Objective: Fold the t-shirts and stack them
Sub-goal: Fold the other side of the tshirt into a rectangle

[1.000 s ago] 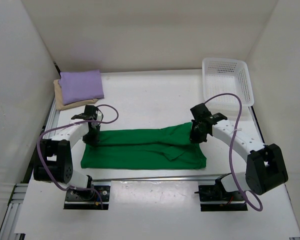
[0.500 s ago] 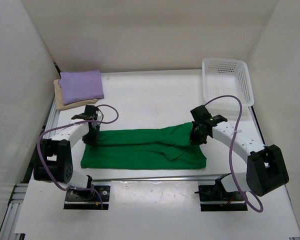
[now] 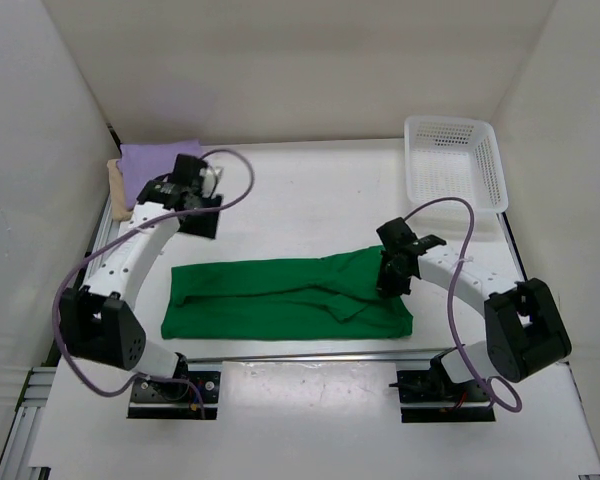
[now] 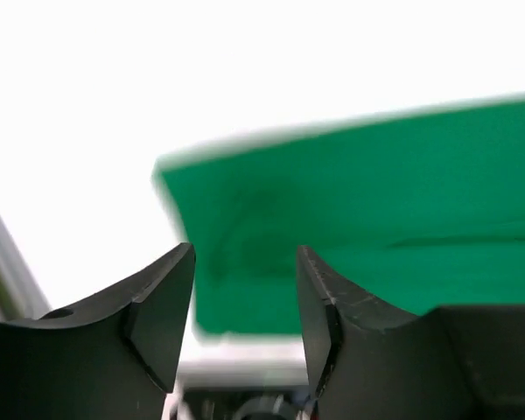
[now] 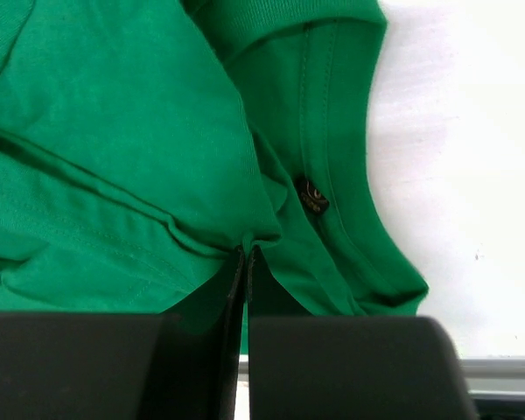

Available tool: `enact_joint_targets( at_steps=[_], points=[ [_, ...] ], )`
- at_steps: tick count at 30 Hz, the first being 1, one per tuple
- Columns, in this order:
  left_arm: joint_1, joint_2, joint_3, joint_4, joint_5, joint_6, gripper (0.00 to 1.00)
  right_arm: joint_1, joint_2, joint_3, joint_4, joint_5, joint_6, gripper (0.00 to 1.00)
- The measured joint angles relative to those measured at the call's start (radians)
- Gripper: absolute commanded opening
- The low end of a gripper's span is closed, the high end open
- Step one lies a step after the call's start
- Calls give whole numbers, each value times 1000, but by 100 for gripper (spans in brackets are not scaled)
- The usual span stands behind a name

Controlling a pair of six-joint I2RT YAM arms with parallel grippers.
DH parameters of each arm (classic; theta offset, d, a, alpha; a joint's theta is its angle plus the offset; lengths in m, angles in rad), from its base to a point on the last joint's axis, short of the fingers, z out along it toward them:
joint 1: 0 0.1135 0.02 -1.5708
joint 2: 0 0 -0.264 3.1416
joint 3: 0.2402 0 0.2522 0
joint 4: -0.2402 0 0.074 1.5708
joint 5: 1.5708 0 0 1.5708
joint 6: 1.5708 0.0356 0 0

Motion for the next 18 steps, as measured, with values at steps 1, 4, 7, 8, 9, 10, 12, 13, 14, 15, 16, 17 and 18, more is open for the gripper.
enact_joint_targets(
  at_steps=[1, 4, 7, 8, 9, 10, 12, 13, 14, 15, 16, 17, 18],
  points=[
    [-51, 0, 70, 6, 11, -2, 60, 0, 5, -5, 10, -1, 0, 0],
    [-266, 8, 191, 47, 38, 1, 63, 0, 21, -13, 18, -3, 3, 0],
    [-475, 83, 243, 58, 93, 3, 63, 0, 38, -13, 29, -3, 8, 0],
    [-526, 129, 260, 63, 121, 3, 62, 0, 43, -13, 33, -3, 10, 0],
    [-561, 182, 273, 73, 149, 2, 62, 0, 48, -13, 37, -3, 13, 0],
    [-583, 236, 286, 85, 173, 2, 61, 0, 52, -13, 39, -5, 17, 0],
    [-601, 344, 319, 103, 217, 2, 59, 0, 56, -14, 43, -9, 27, 0],
    [-603, 402, 346, 108, 236, 2, 57, 0, 56, -17, 47, -14, 31, 0],
    [-605, 460, 380, 111, 256, 2, 57, 0, 56, -19, 50, -18, 37, 0],
    [-605, 507, 408, 122, 272, 2, 57, 0, 57, -23, 57, -22, 46, 0],
    [-607, 554, 435, 135, 290, 2, 57, 0, 58, -27, 62, -24, 51, 0],
    [-607, 592, 461, 143, 306, 2, 57, -2, 58, -31, 66, -27, 58, 0],
    [-607, 624, 482, 151, 322, 1, 57, -2, 58, -36, 71, -32, 66, 0]
  ],
)
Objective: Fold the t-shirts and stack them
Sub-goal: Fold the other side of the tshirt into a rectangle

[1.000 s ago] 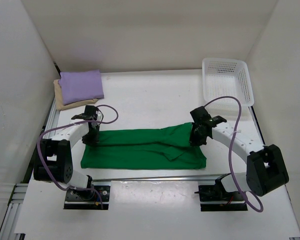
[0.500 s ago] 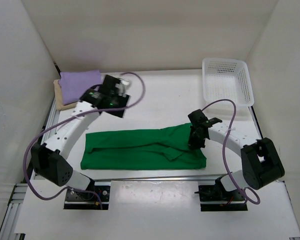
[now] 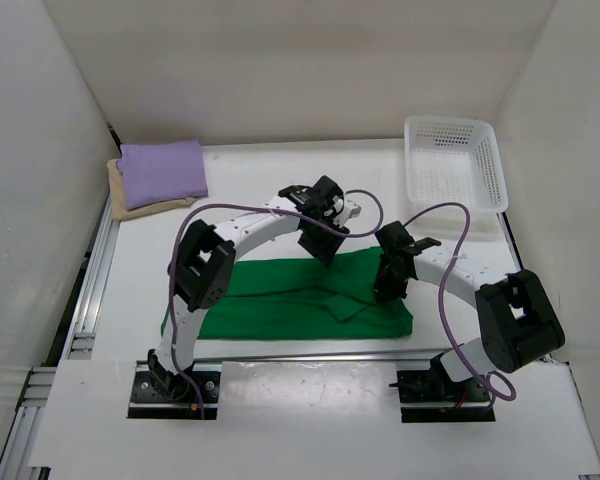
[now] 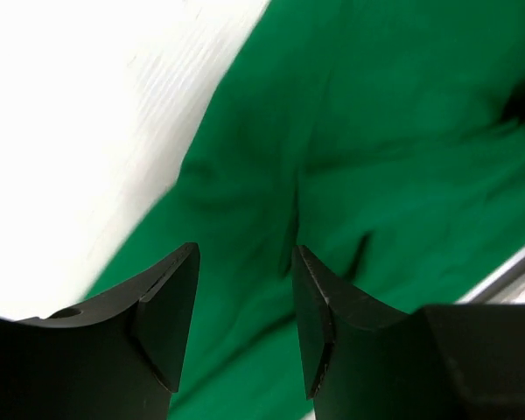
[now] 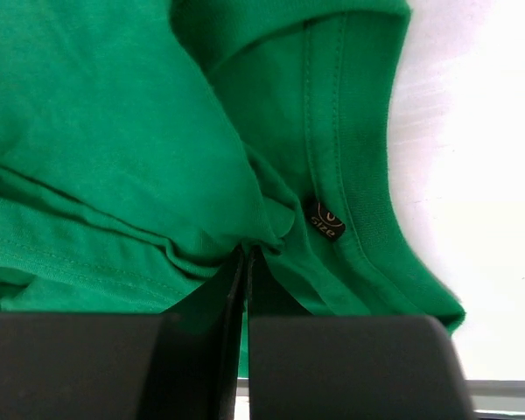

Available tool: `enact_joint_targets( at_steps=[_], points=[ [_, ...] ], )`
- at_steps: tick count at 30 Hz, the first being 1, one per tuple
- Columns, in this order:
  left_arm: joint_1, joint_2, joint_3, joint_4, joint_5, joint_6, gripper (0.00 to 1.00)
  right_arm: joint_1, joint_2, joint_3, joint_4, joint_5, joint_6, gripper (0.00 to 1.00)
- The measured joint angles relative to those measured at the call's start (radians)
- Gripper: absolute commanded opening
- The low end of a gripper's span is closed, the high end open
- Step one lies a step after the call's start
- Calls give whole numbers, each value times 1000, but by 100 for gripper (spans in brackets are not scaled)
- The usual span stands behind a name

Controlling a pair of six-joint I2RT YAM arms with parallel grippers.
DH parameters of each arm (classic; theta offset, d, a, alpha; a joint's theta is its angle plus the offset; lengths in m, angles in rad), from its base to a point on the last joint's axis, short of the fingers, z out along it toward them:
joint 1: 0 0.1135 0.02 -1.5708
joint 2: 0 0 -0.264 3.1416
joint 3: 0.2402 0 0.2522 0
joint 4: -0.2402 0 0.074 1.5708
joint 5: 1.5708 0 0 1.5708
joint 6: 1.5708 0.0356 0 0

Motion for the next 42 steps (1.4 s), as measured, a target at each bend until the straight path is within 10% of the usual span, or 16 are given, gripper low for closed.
enact_joint_targets(
  at_steps=[14, 31, 42],
  points=[
    [-69, 91, 49, 47, 164, 0, 53, -21, 3, -16, 21, -32, 43, 0],
    [-101, 119, 20, 102, 29, 0, 53, -31, -1, -21, 24, -42, 56, 0],
    [-103, 105, -35, 135, 58, -3, 10, -32, -3, -21, 24, -38, 54, 0]
  ],
)
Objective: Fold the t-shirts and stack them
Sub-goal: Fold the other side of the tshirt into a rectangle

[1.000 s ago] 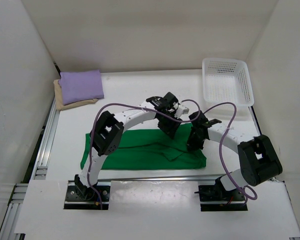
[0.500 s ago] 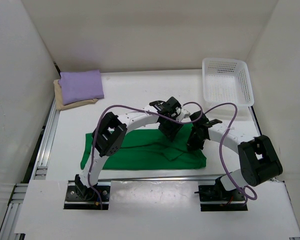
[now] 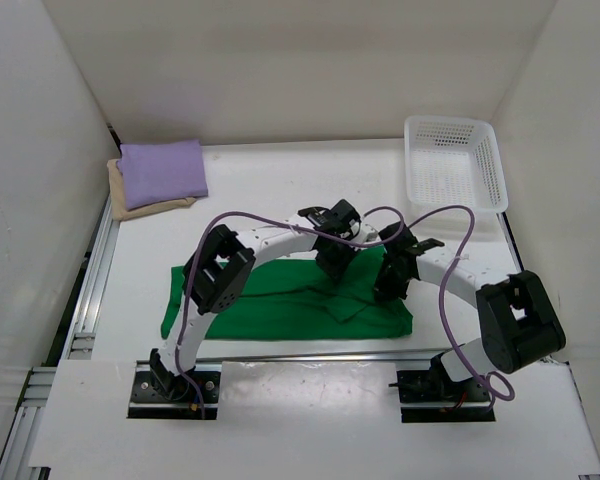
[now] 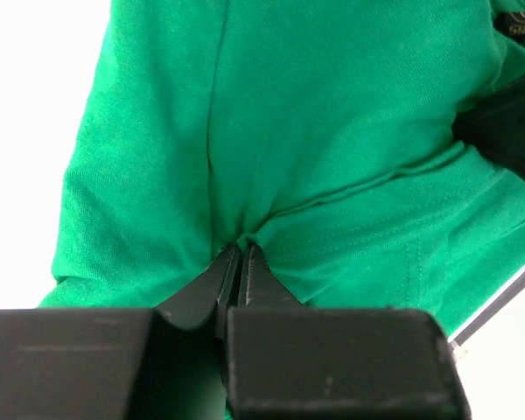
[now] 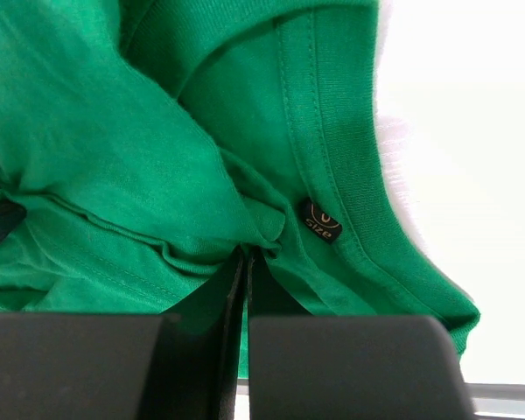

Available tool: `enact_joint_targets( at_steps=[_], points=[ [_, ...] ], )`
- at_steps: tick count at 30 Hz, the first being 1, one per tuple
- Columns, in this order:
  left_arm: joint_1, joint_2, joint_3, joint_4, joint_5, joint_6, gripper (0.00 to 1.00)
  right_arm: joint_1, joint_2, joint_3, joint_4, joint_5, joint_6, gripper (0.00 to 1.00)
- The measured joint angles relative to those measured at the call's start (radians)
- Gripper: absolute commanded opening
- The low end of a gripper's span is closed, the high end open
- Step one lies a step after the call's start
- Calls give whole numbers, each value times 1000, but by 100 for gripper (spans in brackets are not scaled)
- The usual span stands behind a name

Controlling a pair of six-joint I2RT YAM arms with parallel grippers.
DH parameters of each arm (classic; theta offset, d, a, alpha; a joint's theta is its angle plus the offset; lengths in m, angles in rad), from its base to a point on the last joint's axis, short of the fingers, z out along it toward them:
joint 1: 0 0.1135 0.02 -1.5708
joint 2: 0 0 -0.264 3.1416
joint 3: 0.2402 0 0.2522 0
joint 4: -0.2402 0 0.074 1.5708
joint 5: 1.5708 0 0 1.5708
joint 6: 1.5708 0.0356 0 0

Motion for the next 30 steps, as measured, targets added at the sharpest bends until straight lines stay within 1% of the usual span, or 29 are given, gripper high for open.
enact_joint_targets(
  at_steps=[5, 6, 8, 11, 12, 13, 19, 24, 28, 30],
  points=[
    [0, -37, -25, -10, -8, 0, 10, 0, -16, 0, -8, 27, -18, 0],
    [0, -47, -27, -12, -12, 0, 16, 0, -24, 0, -13, 37, -23, 0],
    [0, -68, -28, -14, -23, 0, 20, 0, -50, 0, -20, 56, -29, 0],
    [-1, -92, -29, -14, -30, 0, 19, 0, -104, 1, -29, 76, -44, 0],
    [-1, -97, -28, -13, -31, 0, 16, 0, -116, 2, -32, 78, -48, 0],
    [-1, -98, -28, -13, -30, 0, 10, 2, -123, 4, -33, 80, -51, 0],
    [-2, -111, -40, -16, -15, 0, 10, 8, -144, 6, -50, 81, -58, 0],
    [-3, -193, -108, -28, 3, -1, 10, 20, -229, -6, -68, 78, -56, 0],
    [-6, -245, -127, -31, 16, 0, 10, 28, -293, -11, -87, 79, -52, 0],
    [-10, -255, -144, -25, 24, 0, 14, 32, -307, -24, -90, 78, -50, 2]
  ],
)
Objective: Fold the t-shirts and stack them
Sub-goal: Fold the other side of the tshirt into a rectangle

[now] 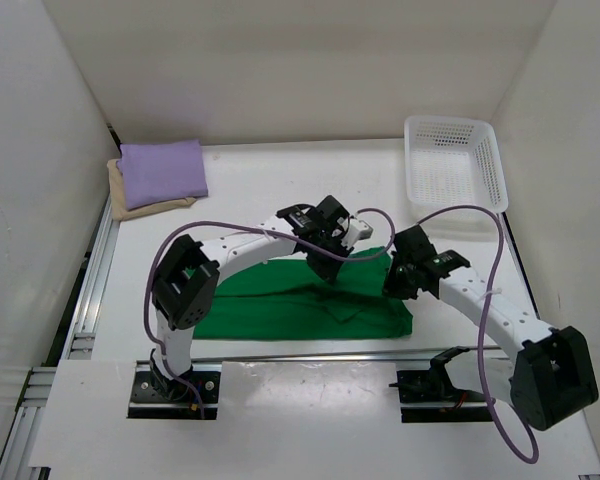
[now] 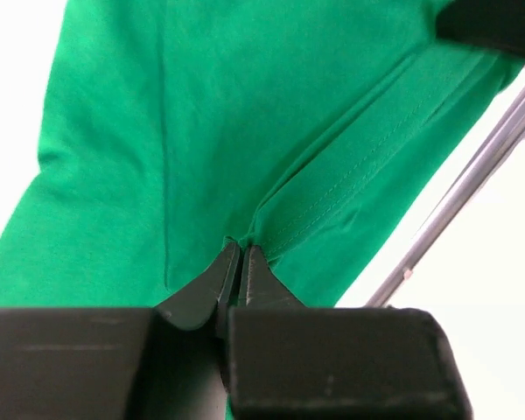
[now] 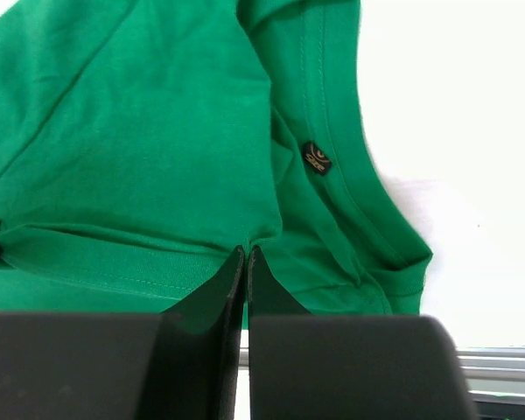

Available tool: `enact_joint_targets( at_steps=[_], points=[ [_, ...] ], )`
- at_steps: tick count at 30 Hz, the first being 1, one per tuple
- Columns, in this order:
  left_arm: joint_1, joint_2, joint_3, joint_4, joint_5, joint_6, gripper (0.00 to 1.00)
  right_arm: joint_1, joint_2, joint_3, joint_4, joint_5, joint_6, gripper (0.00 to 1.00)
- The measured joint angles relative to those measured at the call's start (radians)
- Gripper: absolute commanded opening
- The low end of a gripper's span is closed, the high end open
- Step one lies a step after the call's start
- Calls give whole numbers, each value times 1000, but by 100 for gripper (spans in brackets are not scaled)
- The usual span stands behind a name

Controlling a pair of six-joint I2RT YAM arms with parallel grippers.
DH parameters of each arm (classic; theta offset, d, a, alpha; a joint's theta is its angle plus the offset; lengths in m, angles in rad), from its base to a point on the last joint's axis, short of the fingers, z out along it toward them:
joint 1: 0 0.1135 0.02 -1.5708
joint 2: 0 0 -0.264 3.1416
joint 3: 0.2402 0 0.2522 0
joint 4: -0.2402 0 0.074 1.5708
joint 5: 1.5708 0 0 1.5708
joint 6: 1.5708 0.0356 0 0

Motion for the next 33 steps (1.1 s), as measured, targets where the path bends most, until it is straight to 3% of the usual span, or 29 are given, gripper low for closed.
enact_joint_targets(
  at_steps=[6, 7, 9, 14, 20, 25, 33],
  points=[
    [-23, 14, -85, -4, 22, -4, 25, 2, 66, -23, -2, -17, 3, 18],
    [-24, 19, -93, -5, 23, -5, 26, 2, 72, -29, -2, -19, 8, 27],
    [-25, 26, -100, -12, 25, -3, 27, 2, 76, -43, -7, -14, 17, 34],
    [-24, 27, -110, -11, 35, -3, 30, 2, 2, -74, -25, -6, 28, 36],
    [-26, 22, -137, -17, 78, -3, 34, 2, -123, -72, -14, -4, 23, 24],
    [-35, 13, -146, -76, 176, -4, 36, 2, -87, -68, 74, -62, 23, 0],
    [-42, -24, -177, -165, 266, -4, 36, 7, 198, -15, 248, -206, 42, 0]
  ],
)
